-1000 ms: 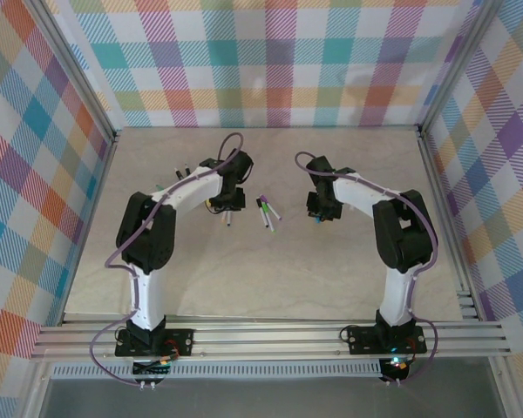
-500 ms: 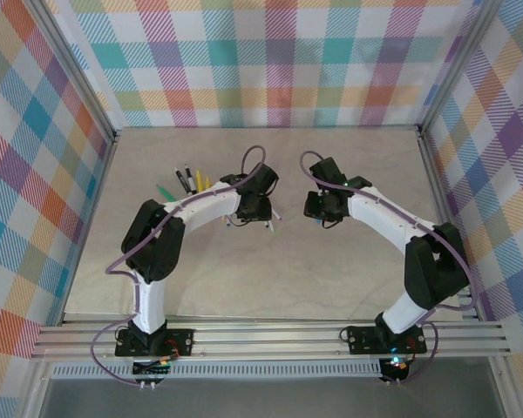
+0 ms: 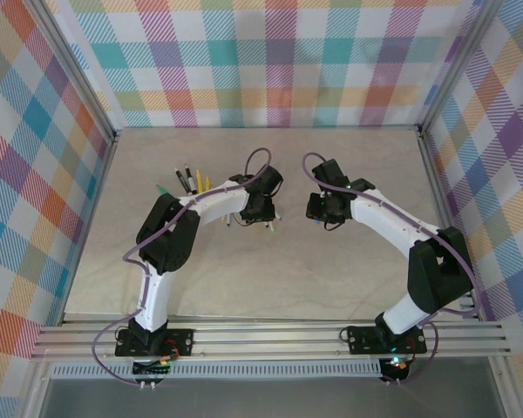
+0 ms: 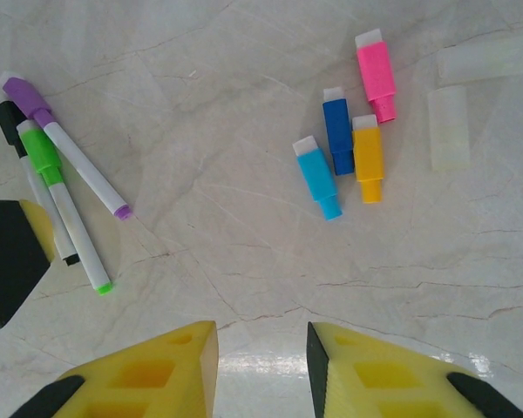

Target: Open the pen caps

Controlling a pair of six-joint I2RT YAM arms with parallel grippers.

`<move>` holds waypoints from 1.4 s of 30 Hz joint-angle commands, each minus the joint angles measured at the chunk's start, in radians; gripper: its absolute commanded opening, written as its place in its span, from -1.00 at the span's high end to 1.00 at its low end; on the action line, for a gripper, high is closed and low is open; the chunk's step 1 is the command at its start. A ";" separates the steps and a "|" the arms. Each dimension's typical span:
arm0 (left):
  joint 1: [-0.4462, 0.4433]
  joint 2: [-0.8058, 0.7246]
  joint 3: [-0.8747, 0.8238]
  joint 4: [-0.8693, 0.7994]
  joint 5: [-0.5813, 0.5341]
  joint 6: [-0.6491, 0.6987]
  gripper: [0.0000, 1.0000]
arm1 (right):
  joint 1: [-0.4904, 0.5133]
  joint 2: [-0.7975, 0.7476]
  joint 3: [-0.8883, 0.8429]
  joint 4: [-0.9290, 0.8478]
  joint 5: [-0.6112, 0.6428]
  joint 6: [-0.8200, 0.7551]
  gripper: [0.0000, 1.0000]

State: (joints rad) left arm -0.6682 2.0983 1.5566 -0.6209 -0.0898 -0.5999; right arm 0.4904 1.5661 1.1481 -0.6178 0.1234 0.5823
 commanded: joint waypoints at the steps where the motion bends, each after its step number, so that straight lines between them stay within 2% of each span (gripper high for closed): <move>1: -0.002 0.027 0.027 -0.008 0.001 -0.020 0.30 | -0.005 -0.002 -0.007 0.007 0.002 -0.011 0.31; 13: 0.001 0.090 0.058 -0.031 -0.016 -0.012 0.38 | -0.007 0.023 -0.010 0.029 -0.032 -0.005 0.32; 17: 0.001 0.114 0.062 -0.042 -0.017 0.002 0.54 | -0.007 0.029 -0.005 0.036 -0.056 0.002 0.32; 23: 0.008 0.089 0.002 -0.043 -0.031 0.032 1.00 | -0.007 0.040 -0.006 0.062 -0.100 0.009 0.33; 30: 0.016 -0.058 -0.079 -0.095 -0.082 0.149 1.00 | -0.007 0.075 -0.028 0.163 -0.250 0.026 0.32; 33: 0.019 -0.168 -0.133 -0.083 -0.030 0.225 1.00 | -0.007 0.083 -0.056 0.254 -0.341 0.050 0.20; 35: 0.021 -0.230 -0.162 -0.067 0.063 0.276 1.00 | -0.007 0.097 -0.063 0.304 -0.398 0.074 0.11; 39: 0.019 -0.324 -0.216 -0.036 0.243 0.304 1.00 | -0.007 0.133 -0.072 0.412 -0.514 0.136 0.06; 42: 0.016 -0.370 -0.249 -0.012 0.324 0.304 1.00 | -0.007 0.157 -0.084 0.498 -0.603 0.203 0.05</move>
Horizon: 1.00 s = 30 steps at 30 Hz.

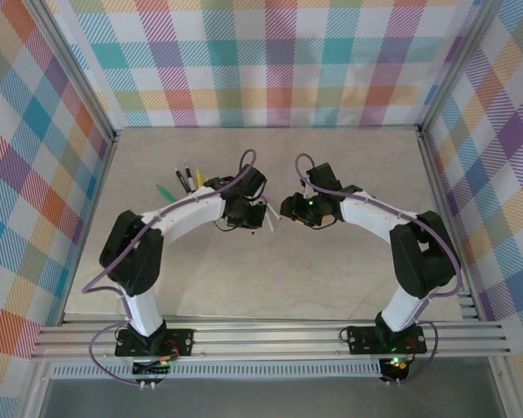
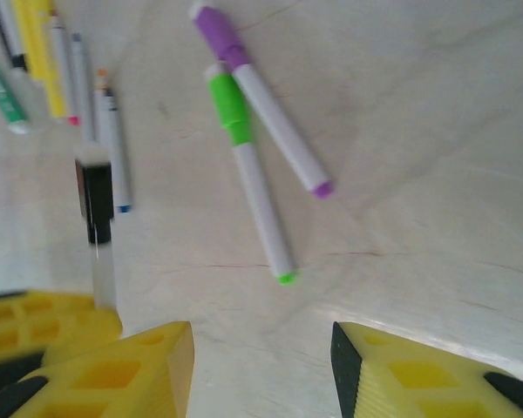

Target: Open the pen caps

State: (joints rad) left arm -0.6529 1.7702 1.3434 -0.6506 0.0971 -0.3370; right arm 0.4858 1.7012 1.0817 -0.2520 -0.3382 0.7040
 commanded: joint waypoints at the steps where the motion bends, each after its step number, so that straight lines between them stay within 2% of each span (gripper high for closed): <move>1: 0.001 -0.053 -0.045 0.022 0.147 0.040 1.00 | -0.002 0.026 -0.023 0.158 -0.160 0.106 0.04; 6: 0.001 -0.083 -0.078 0.032 0.171 0.036 1.00 | 0.002 0.021 -0.051 0.280 -0.221 0.198 0.02; 18: -0.005 -0.080 -0.058 0.031 0.197 0.036 1.00 | 0.031 0.081 -0.004 0.258 -0.229 0.199 0.01; 24: -0.014 -0.079 -0.049 0.021 0.202 0.038 1.00 | 0.046 0.112 0.034 0.258 -0.237 0.201 0.08; 25: -0.015 -0.078 -0.050 0.022 0.205 0.040 1.00 | 0.048 0.120 0.042 0.256 -0.237 0.202 0.14; 29: -0.016 -0.078 -0.053 0.014 0.202 0.040 1.00 | 0.048 0.147 0.064 0.254 -0.243 0.205 0.92; 30: -0.016 -0.078 -0.056 0.013 0.201 0.041 1.00 | 0.048 0.152 0.066 0.263 -0.249 0.207 1.00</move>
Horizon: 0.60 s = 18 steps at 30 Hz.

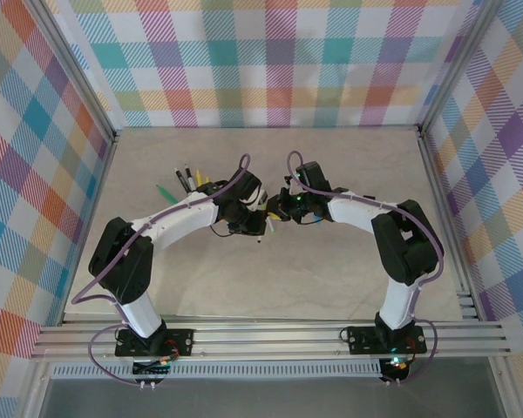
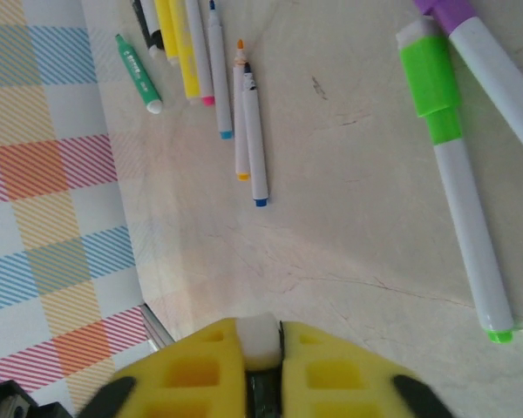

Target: Open the pen caps

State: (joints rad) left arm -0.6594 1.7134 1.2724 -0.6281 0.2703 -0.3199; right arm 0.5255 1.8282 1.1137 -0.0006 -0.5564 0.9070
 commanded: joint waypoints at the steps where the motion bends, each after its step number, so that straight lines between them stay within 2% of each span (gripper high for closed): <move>1: -0.009 -0.023 0.012 -0.009 0.025 0.024 1.00 | 0.008 0.027 0.032 0.015 -0.037 0.006 1.00; 5: -0.009 -0.013 0.011 -0.012 0.002 0.020 0.99 | 0.010 0.017 0.016 0.036 -0.036 0.020 1.00; 6: -0.009 -0.008 0.013 -0.012 0.001 0.014 0.75 | 0.011 0.011 0.013 0.037 -0.033 0.023 1.00; 7: -0.009 -0.002 0.011 -0.006 0.005 0.010 0.58 | 0.014 0.006 0.011 0.038 -0.032 0.023 1.00; 9: -0.009 0.011 0.005 0.016 0.018 -0.003 0.43 | 0.020 -0.004 0.006 0.036 -0.028 0.025 1.00; 12: -0.011 0.037 0.007 0.033 0.026 -0.015 0.42 | 0.028 -0.016 0.001 0.038 -0.024 0.029 1.00; 15: -0.013 0.055 0.013 0.035 0.029 -0.019 0.59 | 0.030 -0.023 -0.008 0.036 -0.016 0.033 1.00; 18: -0.013 0.059 0.015 0.028 0.028 -0.019 0.66 | 0.030 -0.036 -0.023 0.053 -0.004 0.043 1.00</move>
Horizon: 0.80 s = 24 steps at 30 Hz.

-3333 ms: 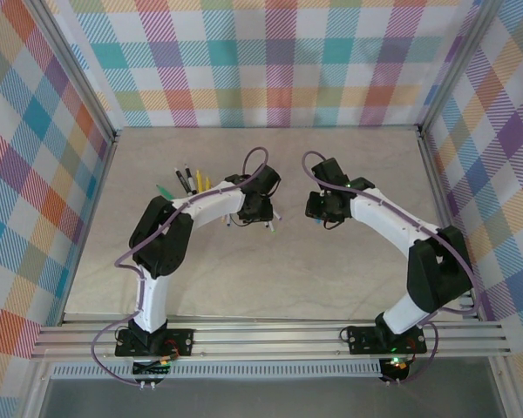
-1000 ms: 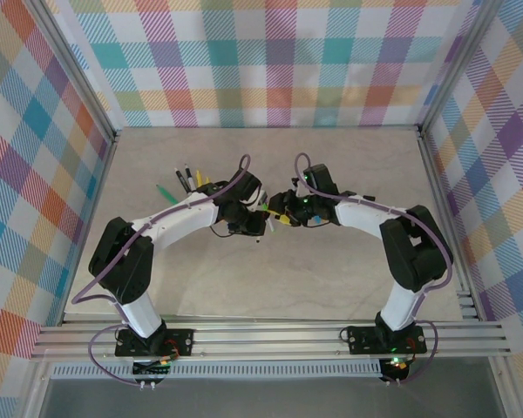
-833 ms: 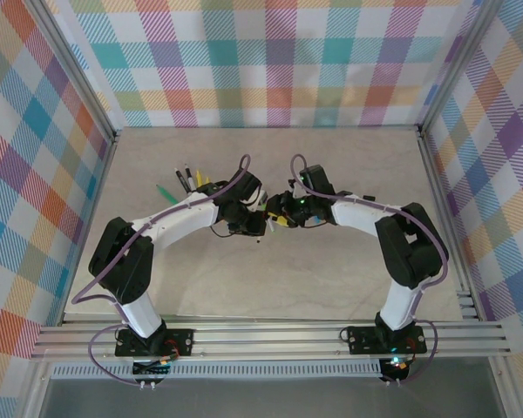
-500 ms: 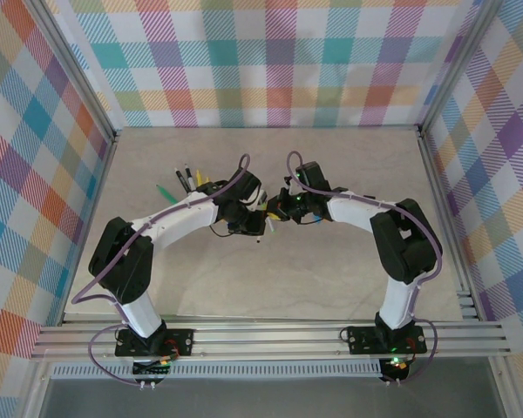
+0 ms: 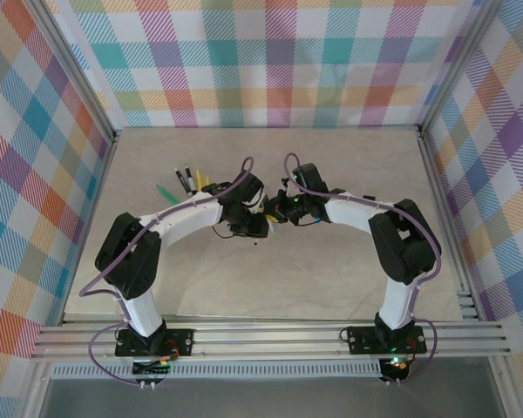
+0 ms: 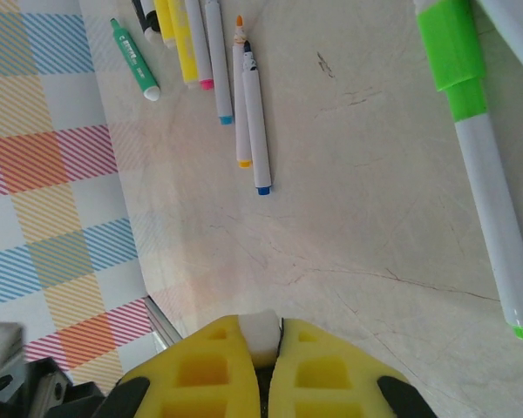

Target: Open the pen caps

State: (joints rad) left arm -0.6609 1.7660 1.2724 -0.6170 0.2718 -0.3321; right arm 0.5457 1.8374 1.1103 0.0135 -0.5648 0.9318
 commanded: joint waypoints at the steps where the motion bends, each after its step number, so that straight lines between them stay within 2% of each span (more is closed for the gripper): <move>1: -0.011 0.005 0.013 0.017 0.025 -0.007 0.76 | 0.010 -0.048 -0.023 0.043 0.005 0.021 1.00; 3: -0.011 0.000 0.009 0.014 0.021 -0.005 1.00 | 0.010 -0.047 -0.017 0.040 -0.002 0.022 1.00; 7: -0.011 -0.027 -0.021 0.040 0.027 -0.004 1.00 | 0.012 -0.036 -0.004 0.028 -0.024 0.013 1.00; 9: -0.011 -0.040 -0.033 0.053 0.029 -0.001 1.00 | 0.019 -0.029 0.008 0.012 -0.029 0.002 0.73; 10: -0.011 -0.043 -0.033 0.051 0.026 -0.002 1.00 | 0.023 -0.029 0.009 0.007 -0.028 -0.005 0.66; 12: -0.011 -0.039 -0.026 0.045 0.023 0.002 1.00 | 0.030 -0.030 0.012 0.002 -0.024 -0.009 0.54; 15: -0.011 -0.033 -0.017 0.041 0.024 0.002 1.00 | 0.039 -0.026 0.017 0.002 -0.029 -0.012 0.48; 19: -0.011 -0.031 -0.007 0.035 0.024 0.002 1.00 | 0.045 -0.018 0.020 0.003 -0.033 -0.014 0.55; 21: -0.011 -0.032 -0.002 0.030 0.027 0.004 1.00 | 0.045 -0.019 0.016 0.004 -0.023 -0.012 0.89; 22: -0.011 -0.032 -0.001 0.028 0.027 0.004 1.00 | 0.045 -0.021 0.015 0.003 -0.017 -0.015 1.00; 24: -0.011 -0.038 -0.007 0.023 0.030 0.005 1.00 | 0.041 -0.021 0.021 -0.023 0.016 -0.022 1.00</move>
State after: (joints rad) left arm -0.6624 1.7603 1.2533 -0.6025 0.2764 -0.3397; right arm 0.5713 1.8309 1.1038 -0.0029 -0.5510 0.9215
